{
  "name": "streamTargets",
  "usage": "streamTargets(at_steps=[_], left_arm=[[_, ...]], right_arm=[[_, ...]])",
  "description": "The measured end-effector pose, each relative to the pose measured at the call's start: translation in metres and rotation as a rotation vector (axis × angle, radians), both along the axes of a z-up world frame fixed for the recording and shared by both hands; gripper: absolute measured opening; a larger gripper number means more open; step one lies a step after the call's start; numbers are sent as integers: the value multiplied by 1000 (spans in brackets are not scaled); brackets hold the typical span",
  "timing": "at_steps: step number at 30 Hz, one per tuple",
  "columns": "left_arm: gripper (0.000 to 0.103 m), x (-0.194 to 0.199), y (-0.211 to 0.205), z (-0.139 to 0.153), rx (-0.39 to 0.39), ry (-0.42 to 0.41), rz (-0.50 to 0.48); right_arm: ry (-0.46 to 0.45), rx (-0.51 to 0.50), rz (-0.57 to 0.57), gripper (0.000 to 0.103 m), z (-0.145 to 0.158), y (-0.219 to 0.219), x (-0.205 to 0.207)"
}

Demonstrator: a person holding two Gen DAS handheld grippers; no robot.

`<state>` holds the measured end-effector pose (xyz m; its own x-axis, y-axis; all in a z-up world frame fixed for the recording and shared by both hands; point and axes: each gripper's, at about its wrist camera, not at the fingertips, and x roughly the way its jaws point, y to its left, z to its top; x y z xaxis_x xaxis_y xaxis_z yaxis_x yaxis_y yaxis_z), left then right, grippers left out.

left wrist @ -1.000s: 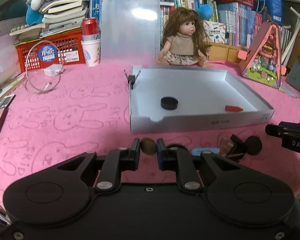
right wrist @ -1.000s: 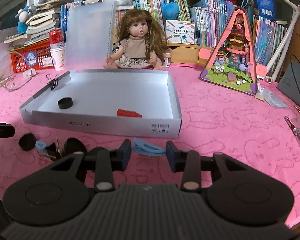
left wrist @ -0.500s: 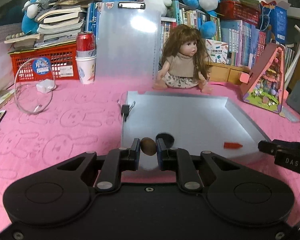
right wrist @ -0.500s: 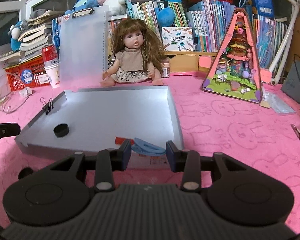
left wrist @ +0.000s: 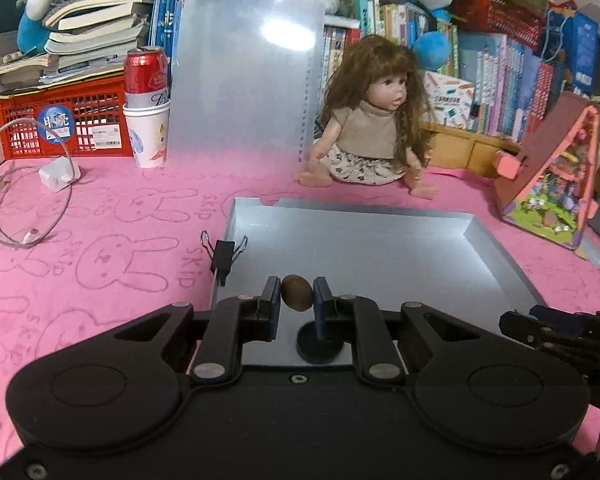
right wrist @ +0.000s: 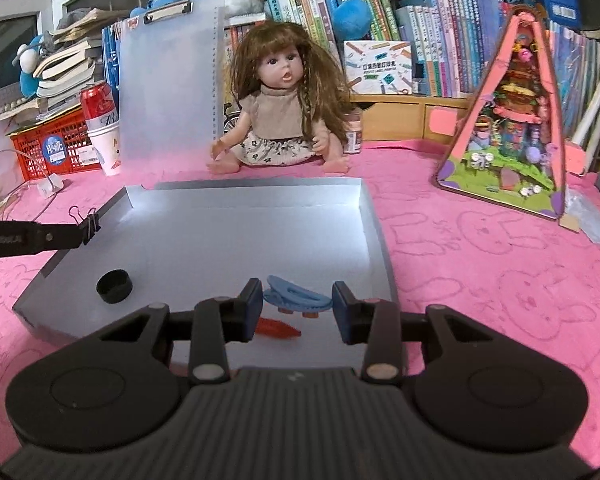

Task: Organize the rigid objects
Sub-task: 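Release the brown nut in the tray with the left tool while the right drops the clip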

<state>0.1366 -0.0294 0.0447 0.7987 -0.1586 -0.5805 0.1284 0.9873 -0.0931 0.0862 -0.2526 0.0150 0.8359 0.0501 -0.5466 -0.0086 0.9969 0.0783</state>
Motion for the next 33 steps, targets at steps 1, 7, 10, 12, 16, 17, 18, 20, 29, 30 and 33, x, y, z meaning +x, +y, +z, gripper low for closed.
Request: streamTargets(at_steps=[1,7,10,12,16,17,18,20,29,30,33], left_arm=[[16,7,-1,-2,5,4,5],[16,30,-6,-19,28,37,32],[16,35,-7,-26,30,52,35],[16,36,-8,-30,38,56,32],[16,35,-9,-34,48,59,23],[16,35,-10,-35,49,59,23],[16,35,-10,-35,48,61,23],[16,35,-10,-36,46,65,20],[16,35,-9,-43,45,77,17],[16,34,-10,-43,48,74,14],[16,34,-10,-43,46,74,9]], right_arm=[[3,-3,2,43,-1,1,3],[31,-3,11,43,-8,3,19],[39,1,10,43,-12,4,24],[41,3,10,43,-13,4,26],[46,0,17,43,-15,4,29],[46,-1,19,43,-16,5,29],[46,-3,21,43,-16,5,30],[46,-6,26,43,-18,7,31],[42,-32,60,43,-25,17,30],[41,-36,61,43,-25,17,30],[40,-42,65,44,-25,18,29]])
